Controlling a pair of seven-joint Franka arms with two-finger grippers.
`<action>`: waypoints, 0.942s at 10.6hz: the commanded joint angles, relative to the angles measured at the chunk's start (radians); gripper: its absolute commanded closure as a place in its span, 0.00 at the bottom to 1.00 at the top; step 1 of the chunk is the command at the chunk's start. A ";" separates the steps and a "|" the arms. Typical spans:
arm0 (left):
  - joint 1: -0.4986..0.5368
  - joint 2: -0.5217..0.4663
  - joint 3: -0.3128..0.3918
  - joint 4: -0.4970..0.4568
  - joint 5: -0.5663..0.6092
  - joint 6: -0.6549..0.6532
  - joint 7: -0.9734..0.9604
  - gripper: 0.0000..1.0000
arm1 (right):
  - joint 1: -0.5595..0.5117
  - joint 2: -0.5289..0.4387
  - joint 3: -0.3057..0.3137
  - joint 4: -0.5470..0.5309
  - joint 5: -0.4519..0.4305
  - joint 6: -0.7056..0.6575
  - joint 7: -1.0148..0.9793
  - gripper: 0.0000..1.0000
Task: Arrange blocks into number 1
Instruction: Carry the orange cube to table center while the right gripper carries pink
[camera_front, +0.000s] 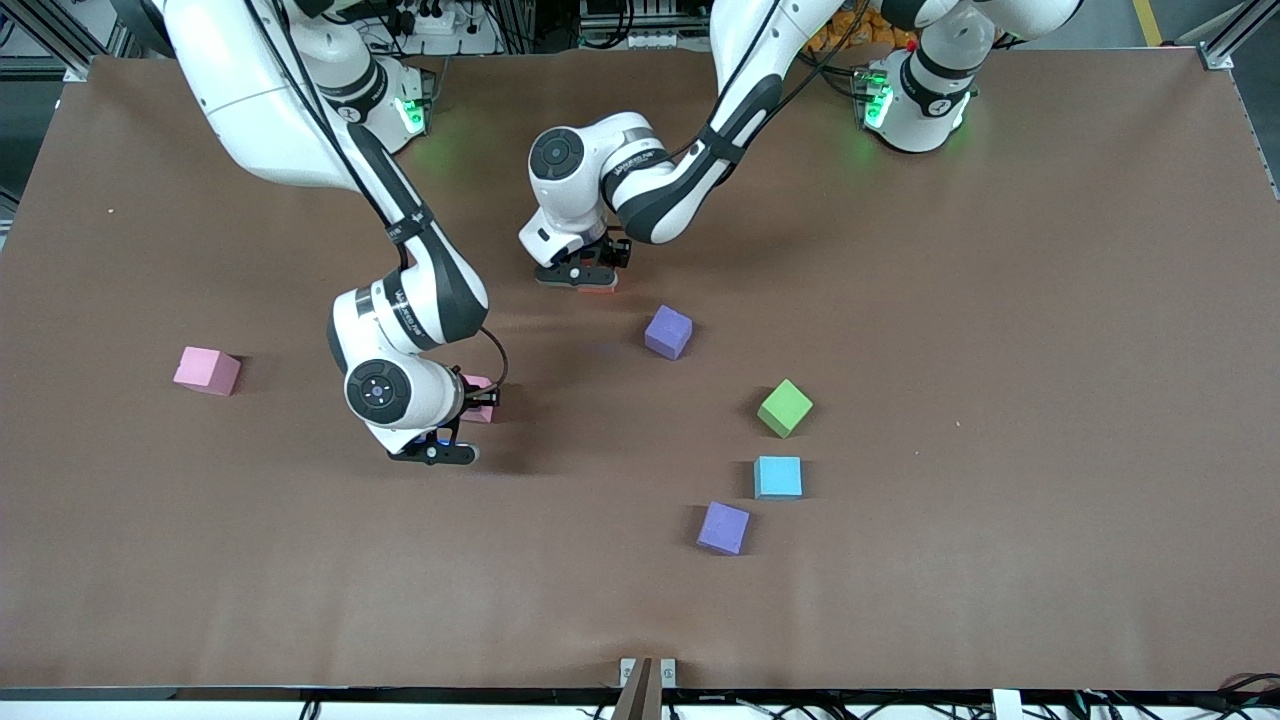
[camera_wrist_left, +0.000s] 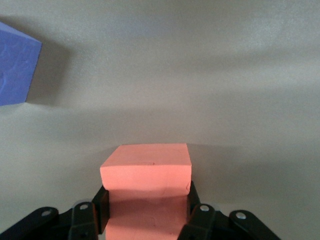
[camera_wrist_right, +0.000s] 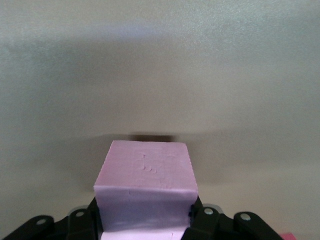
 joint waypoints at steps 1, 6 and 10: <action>-0.010 0.017 0.011 0.024 -0.006 0.003 -0.019 0.50 | -0.008 -0.013 0.014 0.040 -0.004 -0.057 0.013 1.00; -0.009 -0.029 0.022 0.023 0.008 -0.008 -0.106 0.00 | 0.007 -0.042 0.022 0.060 0.050 -0.120 0.019 1.00; 0.008 -0.098 0.139 0.016 0.001 -0.058 -0.303 0.00 | 0.044 -0.051 0.022 0.058 0.055 -0.131 0.047 1.00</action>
